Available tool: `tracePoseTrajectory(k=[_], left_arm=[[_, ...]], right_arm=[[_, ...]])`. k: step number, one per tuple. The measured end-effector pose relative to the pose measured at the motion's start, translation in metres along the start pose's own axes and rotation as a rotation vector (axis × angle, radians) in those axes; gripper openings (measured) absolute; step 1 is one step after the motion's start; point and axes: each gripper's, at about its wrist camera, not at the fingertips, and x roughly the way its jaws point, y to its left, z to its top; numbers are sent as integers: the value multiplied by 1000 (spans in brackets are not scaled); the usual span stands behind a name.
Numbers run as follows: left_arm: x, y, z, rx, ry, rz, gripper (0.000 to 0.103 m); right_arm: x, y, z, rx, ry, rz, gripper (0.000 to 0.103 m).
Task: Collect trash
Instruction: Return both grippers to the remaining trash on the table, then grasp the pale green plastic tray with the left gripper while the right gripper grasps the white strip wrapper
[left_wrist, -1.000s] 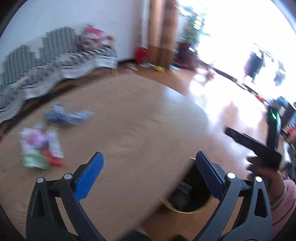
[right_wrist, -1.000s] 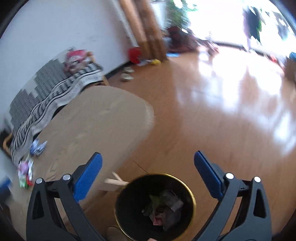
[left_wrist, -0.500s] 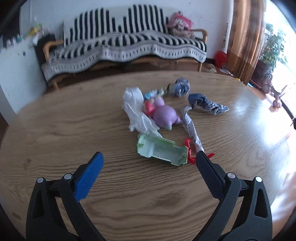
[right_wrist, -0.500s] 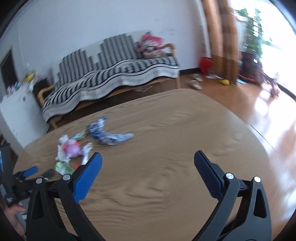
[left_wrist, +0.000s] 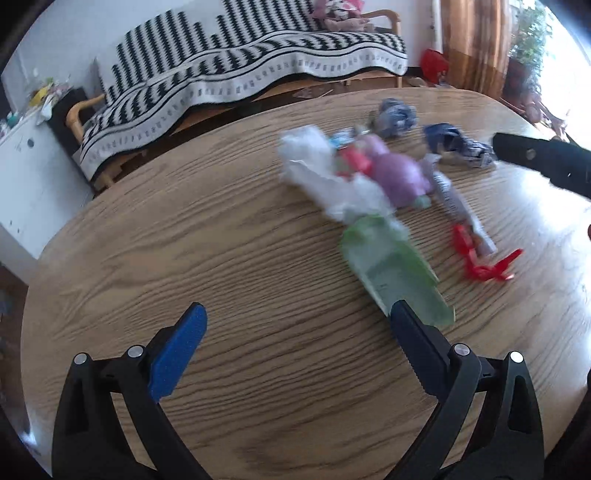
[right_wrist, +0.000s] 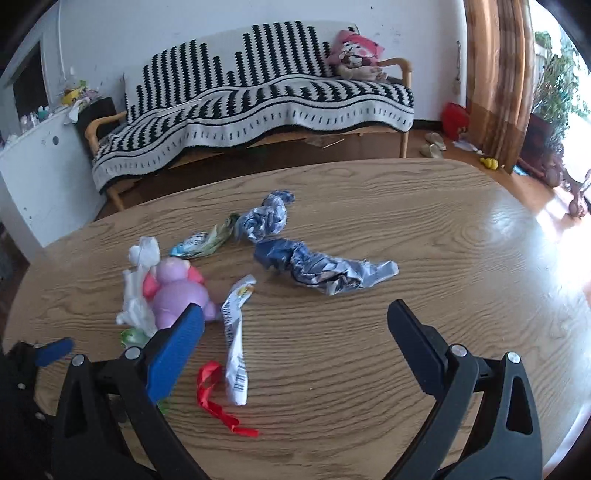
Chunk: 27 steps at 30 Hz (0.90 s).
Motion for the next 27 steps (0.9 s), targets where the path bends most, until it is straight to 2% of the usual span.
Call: tracePoseTrajectory(k=[3,7,12,17,21,27], left_arm=[[-5,17,-4,-43,-3,18,97],[-26,19,1,-80,-59,-23,97],[-43,-8,3,-19,-104,-79,97],[-30,-28,2,64,-68,-61,97],[-20,-21,1,51,-49,-60,97],[-1,-16,2,26,-15,-66,97]], right_arm=[[0,5,-1,-4,-1,9,96],[2,10,-7,-67,6,-9,96],[6,6,-10,-79,16,-21,96],[8,-13,-16,-8,65,-8,96],[11,-19,-20,20,96,7,96],[18,-5,-21,-29,116,22,96]])
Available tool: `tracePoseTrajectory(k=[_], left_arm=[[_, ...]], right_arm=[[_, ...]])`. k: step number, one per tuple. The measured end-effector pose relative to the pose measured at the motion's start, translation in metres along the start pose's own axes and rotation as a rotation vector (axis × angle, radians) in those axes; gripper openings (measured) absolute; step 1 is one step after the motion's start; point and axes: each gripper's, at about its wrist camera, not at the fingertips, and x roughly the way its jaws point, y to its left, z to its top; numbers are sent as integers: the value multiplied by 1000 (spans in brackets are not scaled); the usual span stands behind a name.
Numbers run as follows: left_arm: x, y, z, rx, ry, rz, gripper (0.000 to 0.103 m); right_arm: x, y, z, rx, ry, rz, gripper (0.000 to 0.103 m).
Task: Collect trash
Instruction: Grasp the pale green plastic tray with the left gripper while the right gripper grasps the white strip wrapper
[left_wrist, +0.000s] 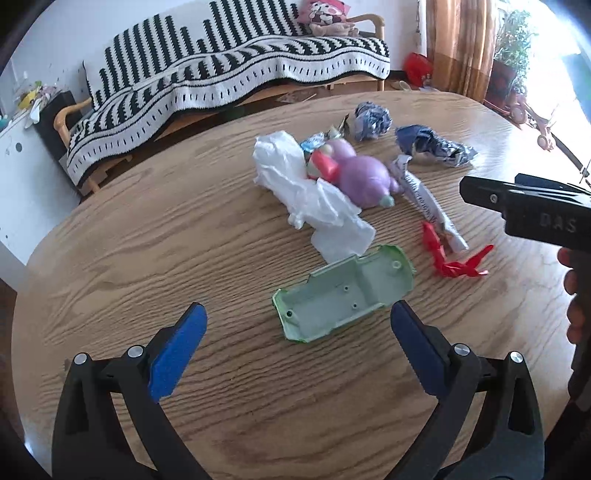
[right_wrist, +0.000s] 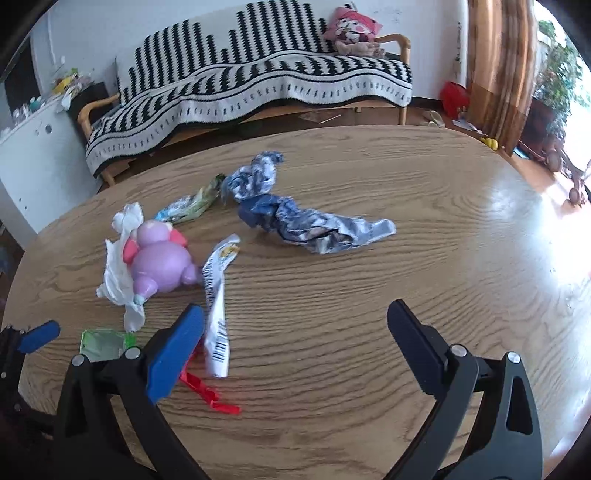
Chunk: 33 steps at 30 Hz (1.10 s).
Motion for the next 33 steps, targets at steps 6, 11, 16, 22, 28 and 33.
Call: tracePoseTrajectory(k=[6,11,16,22,28,33], left_arm=[[12,-4,7,-17,10,-23,97],[23,-4,10,-19,39,-45,97],[30,6,14,-51,38,-62,97],[30,9,14,-55,53,-69,93],[19,7,14,-54,42,-95,39],[12,10,13,-111,47,-170,34]], right_arm=[[12,14,3,-29,17,-3,96],[24,23,4,-75,30,-10,96],[35,23,6,-105,37,-48,96],[46,12,3,-105,66,-75,96],[45,15,-3,-146,71,4,97],[37,25,-7,-227,42,82,66]])
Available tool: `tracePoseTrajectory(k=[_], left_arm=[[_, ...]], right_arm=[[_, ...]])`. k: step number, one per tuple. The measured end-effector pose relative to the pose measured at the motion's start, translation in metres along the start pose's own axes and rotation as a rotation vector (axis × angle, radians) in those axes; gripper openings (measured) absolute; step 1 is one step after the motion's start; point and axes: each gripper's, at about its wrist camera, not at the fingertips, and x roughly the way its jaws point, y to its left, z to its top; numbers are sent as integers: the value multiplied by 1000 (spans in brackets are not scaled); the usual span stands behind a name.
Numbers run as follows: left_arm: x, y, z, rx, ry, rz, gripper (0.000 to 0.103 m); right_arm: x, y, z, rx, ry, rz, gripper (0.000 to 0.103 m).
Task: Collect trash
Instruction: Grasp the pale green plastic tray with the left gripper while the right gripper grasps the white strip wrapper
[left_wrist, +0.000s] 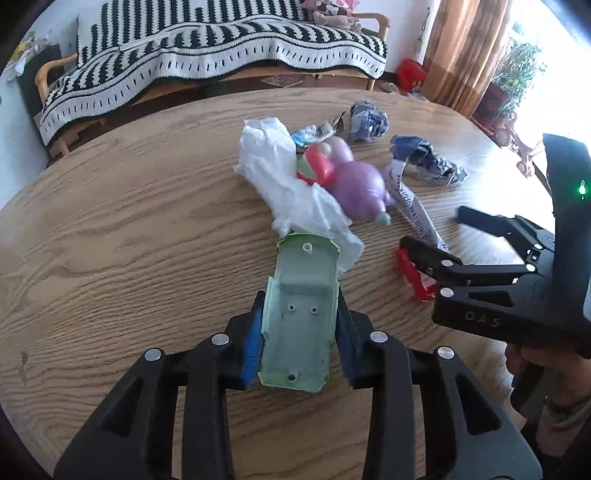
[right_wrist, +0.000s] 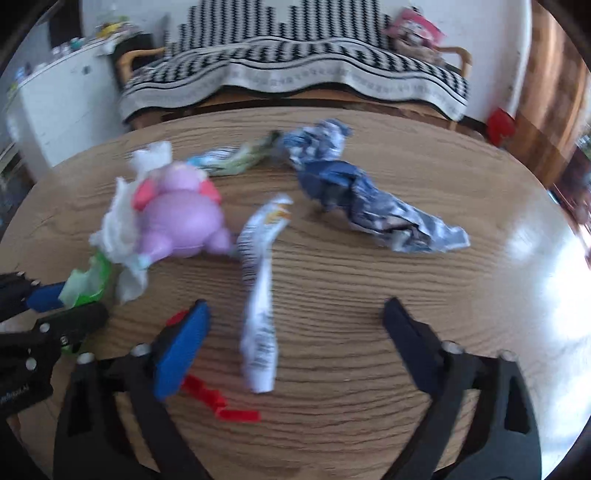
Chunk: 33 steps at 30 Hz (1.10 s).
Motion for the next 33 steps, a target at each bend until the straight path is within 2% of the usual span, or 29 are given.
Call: tracePoseTrajectory(k=[1,2,3,6,12,33], left_arm=[[-3,-3,0,15,-13,15,34],[-5,-4,0,22,-22,24,34],[-7,-5,0,24,-30,29,34],[-13,-4,-1,15,-42,26,34],[-22,1,3,-2,-70,28,34],[-24,2,4,-7,-85,44,34]], right_arm=[[-3,2,0,-6,-7,11,32],[-4,4,1,-9,0,40,18],[-5,6,1,-6,3,45,13],[-6,9,2,4,8,48,11],[-22,12,9,35,-58,50,11],[-29,5,7,79,-63,86,11]])
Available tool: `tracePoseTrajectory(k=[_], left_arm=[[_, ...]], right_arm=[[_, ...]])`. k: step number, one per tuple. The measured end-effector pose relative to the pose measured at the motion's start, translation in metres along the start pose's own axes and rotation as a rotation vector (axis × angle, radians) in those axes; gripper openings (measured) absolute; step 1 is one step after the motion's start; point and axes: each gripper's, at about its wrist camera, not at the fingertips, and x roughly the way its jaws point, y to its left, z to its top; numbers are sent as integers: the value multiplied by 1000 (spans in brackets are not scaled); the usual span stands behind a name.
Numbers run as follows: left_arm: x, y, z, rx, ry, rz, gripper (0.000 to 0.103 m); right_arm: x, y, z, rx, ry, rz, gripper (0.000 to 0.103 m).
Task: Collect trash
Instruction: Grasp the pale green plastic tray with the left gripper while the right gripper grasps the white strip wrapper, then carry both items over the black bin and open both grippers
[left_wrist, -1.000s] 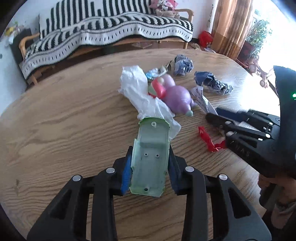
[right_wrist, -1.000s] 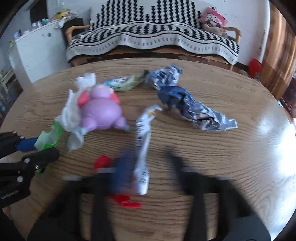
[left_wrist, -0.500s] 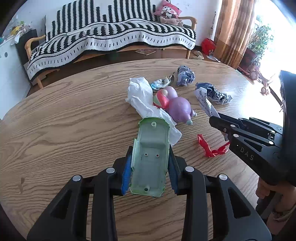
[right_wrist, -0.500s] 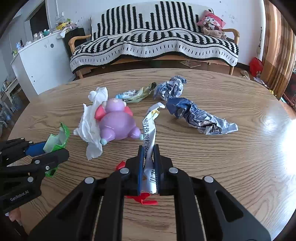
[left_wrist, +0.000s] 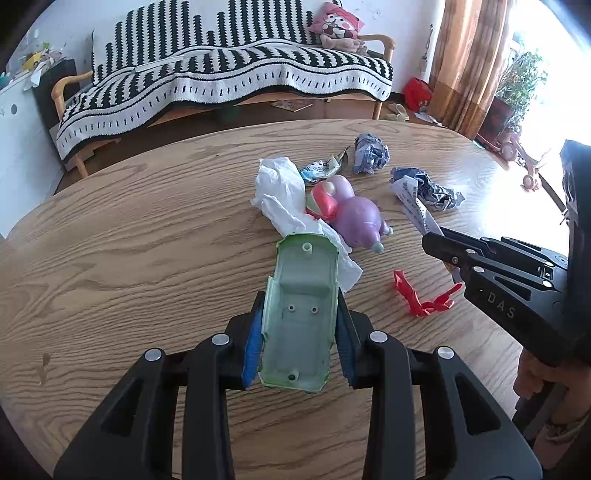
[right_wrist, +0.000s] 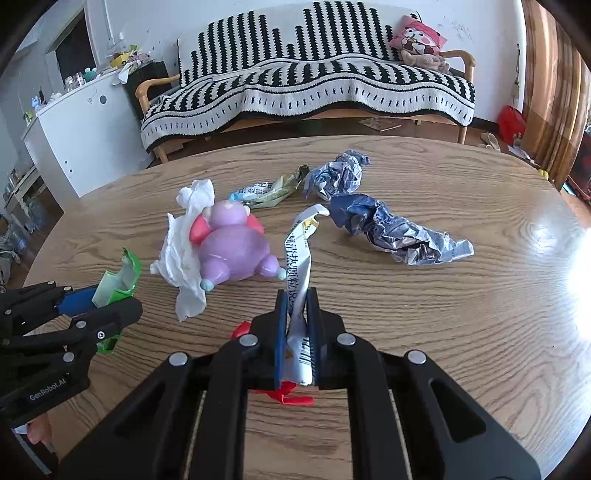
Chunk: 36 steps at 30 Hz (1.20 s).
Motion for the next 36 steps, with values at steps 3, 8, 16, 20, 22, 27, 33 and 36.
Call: tracePoseTrajectory(k=[3,8,16,20,22,27,33,36], left_arm=[[0,0,0,-1,-1,1,34],[0,0,0,0,-1,2,34],[-2,2,2,-15,-6,-3,34],[-3,0,2,-15,-10,-4,34],[-5,-1,3,-16,-16,-6,34],[-19,-4,5,-76,-64,-56,34],[-55,-31,1,-124,-121,-110,34],[-74,-75,-2,-80,-130,-180,34]], right_arm=[[-1,0,0,0,0,3,11],[-2,0,0,2,1,5,11],[-2,2,0,2,4,13,11],[-2,5,0,8,9,33,11],[-5,6,2,13,4,42,11],[-38,4,8,94,-64,85,11],[-111,-29,-8,204,-147,117,11],[-152,-55,-27,221,-184,90,11]])
